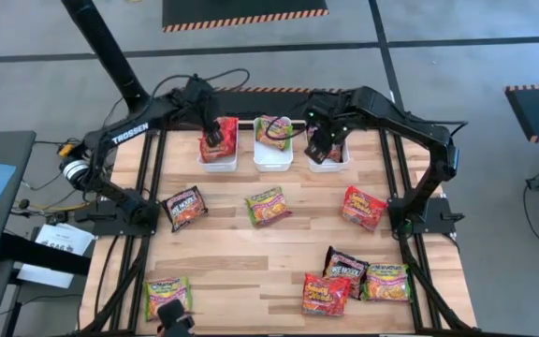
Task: Sort Maruchan noodles
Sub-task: Put the bottom right green noodle pack into the middle white bin
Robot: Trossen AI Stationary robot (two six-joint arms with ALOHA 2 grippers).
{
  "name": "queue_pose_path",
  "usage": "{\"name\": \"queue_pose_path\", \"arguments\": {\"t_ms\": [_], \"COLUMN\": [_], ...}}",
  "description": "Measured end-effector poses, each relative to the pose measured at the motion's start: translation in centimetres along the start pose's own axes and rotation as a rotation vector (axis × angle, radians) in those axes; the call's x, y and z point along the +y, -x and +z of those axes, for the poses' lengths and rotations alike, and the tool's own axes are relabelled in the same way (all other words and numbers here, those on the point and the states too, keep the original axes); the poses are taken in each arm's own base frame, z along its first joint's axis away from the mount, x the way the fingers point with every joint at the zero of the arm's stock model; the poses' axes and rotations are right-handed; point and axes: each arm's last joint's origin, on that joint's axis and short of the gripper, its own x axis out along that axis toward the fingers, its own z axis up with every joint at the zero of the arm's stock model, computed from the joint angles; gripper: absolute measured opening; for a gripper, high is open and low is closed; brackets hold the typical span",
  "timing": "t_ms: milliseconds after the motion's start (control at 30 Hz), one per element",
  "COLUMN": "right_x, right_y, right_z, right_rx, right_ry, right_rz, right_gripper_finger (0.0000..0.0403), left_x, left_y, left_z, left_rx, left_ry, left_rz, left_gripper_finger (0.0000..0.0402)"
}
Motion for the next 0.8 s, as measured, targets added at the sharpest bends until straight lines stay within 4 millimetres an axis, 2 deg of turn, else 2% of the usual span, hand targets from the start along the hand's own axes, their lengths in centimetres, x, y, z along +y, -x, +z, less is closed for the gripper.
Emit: {"name": "queue_pose_path", "arguments": {"t_ms": [233,433,800], "right_x": [2.5,5.7,11.6], "right_y": [0.4,-0.3,-3.2], "right_z": [-1.8,-4.1,-10.9], "right_rx": [0.124,0.21,0.495], "right_ry": [0.049,0.103,0.17], "right_rz": [0.1,0.164,0.184], "right_gripper_finger": [0.0203,0.0203,0.0203], "left_x": [0.7,0.9,0.7], "left_y": [3.9,6.7,7.4], "left_z": [2.4,3.6,3.0], "left_rx": [-0.04,-0.107,-0.06], "left_ry": [0.013,0.021,0.014], "left_rz": [-0.111,-0.229,-0.264], "left_gripper_finger": [0.0126,0.0126,0.0126]}}
